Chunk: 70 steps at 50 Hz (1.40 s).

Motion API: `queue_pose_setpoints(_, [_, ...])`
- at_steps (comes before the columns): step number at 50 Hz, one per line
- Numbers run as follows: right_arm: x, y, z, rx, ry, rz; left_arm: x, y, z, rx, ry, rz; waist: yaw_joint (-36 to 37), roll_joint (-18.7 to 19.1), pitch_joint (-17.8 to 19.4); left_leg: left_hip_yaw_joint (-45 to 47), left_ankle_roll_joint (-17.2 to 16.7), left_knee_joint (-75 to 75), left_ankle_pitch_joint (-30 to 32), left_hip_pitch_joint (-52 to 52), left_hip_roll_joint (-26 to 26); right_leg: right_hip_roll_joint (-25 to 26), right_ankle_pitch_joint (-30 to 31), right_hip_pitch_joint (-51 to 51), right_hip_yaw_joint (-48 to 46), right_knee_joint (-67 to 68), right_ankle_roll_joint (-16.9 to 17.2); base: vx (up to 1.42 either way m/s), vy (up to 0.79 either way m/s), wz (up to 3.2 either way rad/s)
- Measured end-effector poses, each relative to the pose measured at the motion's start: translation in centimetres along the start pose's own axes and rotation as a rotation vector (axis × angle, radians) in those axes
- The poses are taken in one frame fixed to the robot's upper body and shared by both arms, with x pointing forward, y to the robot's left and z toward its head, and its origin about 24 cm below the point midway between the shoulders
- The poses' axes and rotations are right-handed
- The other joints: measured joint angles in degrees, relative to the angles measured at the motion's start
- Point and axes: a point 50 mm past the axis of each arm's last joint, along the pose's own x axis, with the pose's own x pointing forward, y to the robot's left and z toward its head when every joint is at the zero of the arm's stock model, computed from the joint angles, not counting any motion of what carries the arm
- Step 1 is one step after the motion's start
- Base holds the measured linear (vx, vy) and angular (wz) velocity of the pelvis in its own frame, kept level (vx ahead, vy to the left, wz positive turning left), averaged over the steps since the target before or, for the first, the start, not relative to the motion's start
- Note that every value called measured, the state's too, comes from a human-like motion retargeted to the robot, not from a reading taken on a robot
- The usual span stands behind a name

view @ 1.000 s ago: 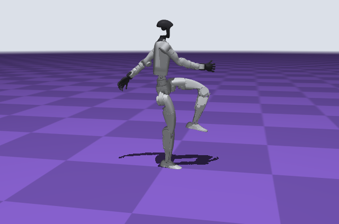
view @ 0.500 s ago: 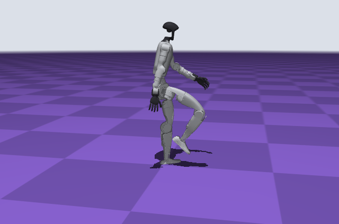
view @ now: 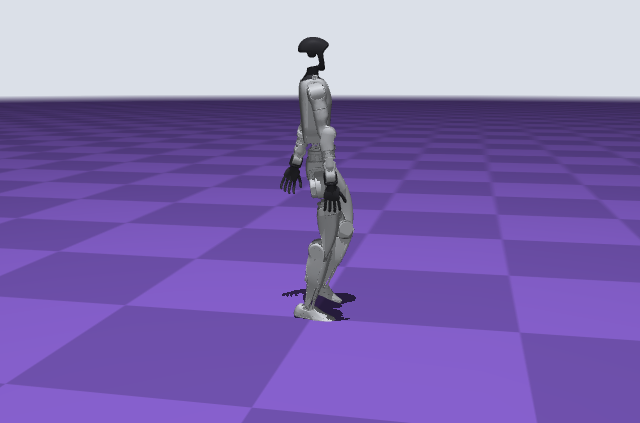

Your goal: Upper body actions

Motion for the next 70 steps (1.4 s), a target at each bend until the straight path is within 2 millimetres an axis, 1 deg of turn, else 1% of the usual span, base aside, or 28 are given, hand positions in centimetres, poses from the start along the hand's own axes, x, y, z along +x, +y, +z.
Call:
queue_pose_setpoints(2, [-0.8,0.8,7.0,-0.099,-0.211,0.018,0.0,1.7,-1.6,-0.060,-0.023,0.030,5.56,0.72,7.13,-5.28,5.29,18.97,0.34,-12.10,2.21,0.17,1.06,2.30,1.52,-0.34,-1.20,-0.47,-0.24,-1.54])
queue_pose_setpoints(3, [-1.7,1.1,10.7,-0.179,-0.324,0.031,0.0,2.4,-2.2,-0.075,-0.031,0.037,6.93,1.10,10.40,-6.52,4.06,27.43,-2.98,-17.29,4.38,0.67,1.59,3.21,2.11,-0.29,-1.78,-0.47,-0.26,-1.17])
queue_pose_setpoints(5, [-4.8,1.7,17.9,-0.387,-0.556,0.016,-0.2,3.2,-3.0,-0.091,-0.019,0.036,11.96,0.95,17.95,-0.47,9.29,42.26,-8.74,-26.48,16.51,2.39,2.56,4.90,5.75,-0.07,-4.56,-0.47,-0.24,-1.10])
queue_pose_setpoints(7, [-7.2,1.3,21.8,-0.484,-0.704,-0.076,-0.2,3.5,-3.9,-0.098,0.008,0.057,18.00,0.42,21.12,2.01,10.15,47.76,-12.87,-35.15,17.10,1.00,3.36,5.33,7.04,-0.79,-5.78,-0.24,-0.09,-1.26])
queue_pose_setpoints(10, [-9.9,0.7,25.0,-0.511,-0.881,-0.200,-0.4,4.4,-6.6,-0.166,0.067,0.088,27.38,-2.84,21.01,7.89,10.39,49.80,-16.62,-48.20,17.31,-1.83,4.51,1.61,11.24,-0.60,-7.74,0.14,-0.01,-1.17])
queue_pose_setpoints(13, [-10.8,1.4,25.6,-0.505,-0.982,-0.197,-0.5,4.4,-8.8,-0.270,0.122,0.091,30.37,-6.77,18.90,13.99,9.96,47.75,-18.59,-53.44,16.72,-5.16,4.31,-2.96,13.17,1.54,-7.52,0.17,0.12,-0.19])
queue_pose_setpoints(17, [-11.2,3.6,26.0,-0.485,-1.038,-0.128,0.1,1.4,-6.0,-0.429,0.050,0.001,27.78,-6.11,18.72,13.92,7.60,50.82,-18.56,-49.62,18.41,-3.59,3.54,-1.78,12.50,1.81,-7.80,-0.04,-0.01,0.28])
queue_pose_setpoints(20, [-8.9,4.5,23.4,-0.458,-0.937,-0.067,0.4,-0.2,-3.2,-0.421,-0.042,-0.065,24.93,-7.14,14.41,11.54,4.31,52.95,-17.02,-41.48,19.12,-3.73,4.41,-1.93,11.18,-1.45,-6.88,0.00,0.06,0.70])
queue_pose_setpoints(24, [-4.8,4.2,17.5,-0.431,-0.688,-0.001,-0.3,-0.6,3.7,-0.275,-0.255,-0.117,20.18,-5.71,10.08,6.57,1.28,39.48,-12.11,-24.53,11.93,-2.02,3.80,-0.24,4.79,-4.06,-5.92,0.04,0.03,0.96])
queue_pose_setpoints(28, [-0.6,2.2,6.6,-0.407,-0.303,-0.010,-1.4,-0.6,8.4,-0.079,-0.397,-0.060,14.90,-3.81,3.30,2.07,0.48,1.92,-8.36,-0.19,-4.52,-0.98,1.47,0.72,0.23,-3.68,-3.11,0.28,0.18,0.85])
queue_pose_setpoints(30, [0.1,1.4,1.4,-0.398,-0.127,-0.003,-1.9,-0.5,9.9,-0.011,-0.435,-0.029,11.03,-1.31,-0.69,-4.03,-2.62,-17.91,-6.24,9.15,-9.25,2.49,-0.10,-0.13,-1.87,-1.97,-2.56,0.41,0.21,1.11])
queue_pose_setpoints(32, [0.1,0.1,-4.8,-0.385,0.088,-0.003,-2.6,-0.5,11.6,0.066,-0.477,-0.007,5.66,1.39,-2.85,-3.72,-2.74,-33.35,-20.99,18.30,-10.05,5.09,1.36,-1.12,-6.67,3.30,-1.95,0.44,0.11,1.77])
queue_pose_setpoints(33, [-0.3,-0.5,-7.4,-0.365,0.182,-0.012,-3.1,-0.5,12.7,0.105,-0.498,-0.005,0.69,2.63,-4.10,-1.45,-3.14,-37.50,-24.01,20.81,-7.51,4.65,6.43,-2.48,-13.40,7.60,-1.51,0.18,0.00,2.17])
queue_pose_setpoints(35, [-0.8,-1.8,-9.7,-0.262,0.299,-0.073,-5.9,-1.0,18.0,0.189,-0.614,-0.012,-2.63,4.21,-2.61,-8.47,-0.70,-41.41,-23.01,16.78,-7.11,-0.53,25.32,-18.36,-9.62,31.94,0.61,-0.47,-0.08,1.29])
queue_pose_setpoints(37, [-1.0,-2.6,-10.4,-0.119,0.298,-0.164,-8.8,-1.1,22.1,0.257,-0.755,0.006,-7.56,4.80,7.51,-12.25,0.07,-41.97,-21.37,20.83,-7.00,-2.48,24.69,-27.55,-4.97,51.69,-2.24,-0.57,0.04,0.62])
queue_pose_setpoints(38, [-1.1,-3.2,-10.4,-0.058,0.285,-0.200,-10.4,-1.1,23.9,0.289,-0.818,0.012,-5.47,3.97,9.68,-9.52,0.47,-42.59,-21.08,21.16,-8.22,-4.32,21.81,-32.96,-2.17,59.58,-3.63,-0.48,0.18,-0.46])
queue_pose_setpoints(40, [-1.2,-4.2,-10.1,0.095,0.263,-0.235,-15.6,-0.3,28.6,0.385,-0.990,0.055,-9.36,5.03,17.60,-11.30,2.61,-41.37,-21.05,21.47,-9.04,-11.37,18.50,-43.63,-3.21,76.09,-7.13,-0.63,0.29,0.36])
queue_pose_setpoints(42, [-1.3,-4.3,-10.3,0.131,0.283,-0.240,-17.0,0.1,29.5,0.377,-1.061,0.116,-14.32,5.96,20.99,-13.88,2.88,-40.32,-20.68,21.35,-7.46,-11.40,16.45,-48.81,-3.64,81.01,-7.33,-0.27,0.24,1.19])
queue_pose_setpoints(45, [-1.8,-4.7,-12.5,0.128,0.347,-0.266,-16.7,0.2,29.1,0.290,-1.126,0.183,-19.31,8.65,19.88,-15.08,3.30,-39.65,-20.79,19.68,-4.78,-8.63,13.40,-57.10,-5.99,83.42,-8.81,0.17,0.13,0.27])
queue_pose_setpoints(47, [-2.2,-4.4,-14.2,0.138,0.383,-0.263,-15.4,-0.9,28.1,0.244,-1.123,0.128,-18.18,9.79,16.12,-13.84,3.58,-40.22,-21.05,18.33,-4.78,-8.03,12.33,-60.89,-6.08,82.80,-9.78,0.27,0.03,-0.50])
queue_pose_setpoints(50, [-1.9,-2.7,-14.2,0.160,0.369,-0.205,-13.2,-2.3,26.4,0.247,-1.044,0.018,-15.53,7.97,14.45,-12.71,3.27,-40.94,-21.32,19.12,-6.13,-9.01,11.66,-56.58,-5.23,78.77,-9.05,0.11,-0.11,-0.33])
queue_pose_setpoints(55, [-0.9,-0.3,-11.5,0.147,0.260,-0.092,-9.0,-2.8,22.2,0.217,-0.858,-0.033,-12.03,7.32,9.64,-10.54,1.84,-42.10,-21.80,18.37,-5.95,-6.00,13.80,-38.53,-6.07,60.06,-4.23,0.08,-0.09,-0.45])
queue_pose_setpoints(60, [0.0,-0.1,-6.8,-0.025,0.103,-0.026,-4.5,-2.0,15.6,0.111,-0.638,-0.003,-8.00,4.70,6.36,-6.00,0.84,-43.90,-23.60,21.64,-8.03,7.45,20.75,-15.06,11.32,21.29,2.72,0.16,-0.06,-0.62])
queue_pose_setpoints(62, [0.1,-0.5,-5.2,-0.093,0.051,-0.043,-3.0,-1.6,12.7,0.087,-0.537,0.012,-7.54,2.77,4.52,-6.55,0.97,-43.79,-24.28,21.56,-10.80,5.41,12.99,-5.36,10.68,5.23,4.61,0.16,-0.10,0.16])
queue_pose_setpoints(64, [0.2,-0.8,-4.1,-0.160,0.008,-0.056,-2.0,-0.7,9.9,0.078,-0.428,0.040,-6.43,1.32,2.88,-6.81,0.56,-44.01,-24.82,22.12,-12.27,2.55,5.00,-0.04,-0.75,-3.16,1.77,0.20,-0.09,0.23])
queue_pose_setpoints(65, [0.2,-1.0,-3.6,-0.203,-0.014,-0.063,-1.5,0.0,8.2,0.077,-0.352,0.060,-5.69,-0.22,1.61,-7.18,0.27,-44.33,-25.09,22.53,-13.78,1.66,5.98,1.13,-3.22,-7.63,0.98,0.18,-0.07,-0.50])
queue_pose_setpoints(68, [0.1,-1.5,-2.0,-0.225,-0.038,-0.084,-0.9,0.9,5.5,0.042,-0.228,0.110,2.25,-1.50,-5.36,-2.40,-1.20,-44.81,-25.99,16.68,-13.10,-1.19,6.88,-5.84,2.12,-7.28,5.56,-0.10,-0.15,-0.90])
queue_pose_setpoints(70, [0.0,-1.6,0.1,-0.221,-0.096,-0.104,-0.7,0.9,4.6,-0.061,-0.224,0.112,3.39,-2.11,-4.32,-1.11,-1.78,-44.68,-25.92,16.20,-12.64,-1.10,7.07,-8.98,3.52,-5.62,3.93,-0.19,-0.24,-0.21])
